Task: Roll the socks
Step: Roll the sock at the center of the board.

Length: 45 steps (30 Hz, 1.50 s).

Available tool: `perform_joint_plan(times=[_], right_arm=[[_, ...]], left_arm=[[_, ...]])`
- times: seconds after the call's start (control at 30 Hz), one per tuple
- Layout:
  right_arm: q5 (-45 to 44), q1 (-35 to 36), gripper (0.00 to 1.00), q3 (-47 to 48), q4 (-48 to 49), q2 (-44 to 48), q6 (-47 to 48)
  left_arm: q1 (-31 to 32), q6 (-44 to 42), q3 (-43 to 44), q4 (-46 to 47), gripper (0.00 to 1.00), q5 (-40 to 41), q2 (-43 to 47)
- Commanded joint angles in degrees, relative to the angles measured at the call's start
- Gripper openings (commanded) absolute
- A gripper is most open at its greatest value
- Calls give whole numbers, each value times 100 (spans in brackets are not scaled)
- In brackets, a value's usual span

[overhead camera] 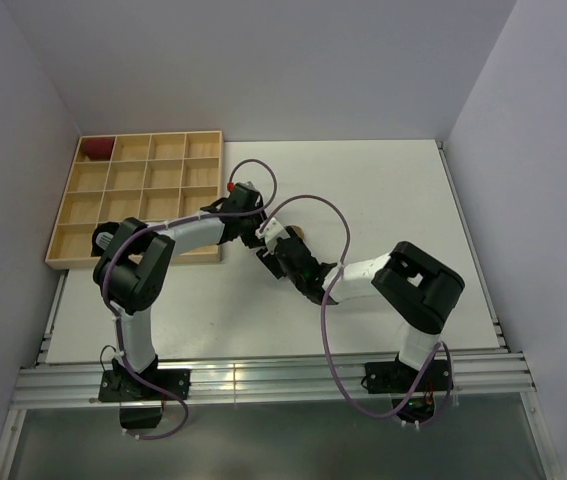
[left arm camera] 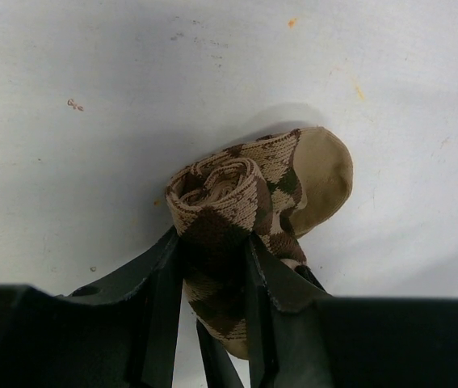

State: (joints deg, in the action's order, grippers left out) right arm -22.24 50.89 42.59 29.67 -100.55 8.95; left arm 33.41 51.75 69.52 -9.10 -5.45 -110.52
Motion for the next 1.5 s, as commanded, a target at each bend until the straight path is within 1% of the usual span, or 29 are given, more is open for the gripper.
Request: perform_joint_plan(times=[0.0, 0.3, 0.5, 0.6, 0.63, 0.73, 0.77, 0.8, 0.83, 0.87, 0.9, 0.93, 0.97, 1.0, 1.03, 1.07, 1.13, 1.17, 1.3, 1.47], right_arm=[[106, -62, 67, -110, 179, 106, -218], [132, -62, 66, 21, 241, -158, -139], [185, -62, 66, 355, 206, -421, -43], [246, -80, 63, 356, 249, -509, -95], [299, -97, 58, 373, 224, -509, -113], [431, -141, 36, 391, 101, -483, -200], [457, -176, 20, 382, 57, -465, -279], [553, -202, 14, 330, -22, -378, -332], [676, -237, 2, 294, -66, -316, -402], [825, -342, 0, 285, -154, -264, -594], [1027, -422, 0, 355, -485, -211, -701], [1542, -518, 0, 434, -689, -202, -797], [1782, -632, 0, 487, -847, -210, -1042], [2098, -860, 0, 600, -1145, -228, -1140], [2579, -975, 0, 628, -1252, -245, -1228], [2837, -1081, 0, 654, -1340, -254, -1394], [3224, -1397, 0, 698, -1542, -307, -1545], [3617, -1485, 0, 724, -1613, -333, -1685], [4507, -1889, 0, 812, -1772, -508, -1993], [5570, -2382, 0, 997, -1973, -825, -2362]], left_arm=[[-27, -156, -17, -742, 15, -17, -304], [-71, -156, 159, -935, 15, -158, -356], [-71, -112, 115, -848, 15, -202, -400], [-71, -112, 115, -848, 15, -211, -400], [-71, -112, 106, -830, 15, -211, -400], [-71, -112, 53, -769, 16, -289, -409], [-71, -103, 1, -681, 18, -298, -374], [-71, -95, -26, -637, 20, -316, -348], [-71, -86, -52, -593, 22, -316, -330], [-71, -77, -96, -514, 27, -299, -269], [-71, -77, -114, -487, 29, -246, -234], [-71, -42, -114, -470, 32, -185, -216], [-71, -24, -114, -461, 39, -149, -172], [-71, -16, -122, -374, 41, -175, -154], [-80, 19, -122, -338, 45, -201, -145], [-71, 46, -114, -312, 53, -202, -128], [-71, 142, -122, -171, 60, -210, -102], [-71, 186, -157, -110, 65, -219, -40], [-80, 336, -219, 136, 73, -105, 153], [-133, 634, -359, 584, 74, 131, 540]])
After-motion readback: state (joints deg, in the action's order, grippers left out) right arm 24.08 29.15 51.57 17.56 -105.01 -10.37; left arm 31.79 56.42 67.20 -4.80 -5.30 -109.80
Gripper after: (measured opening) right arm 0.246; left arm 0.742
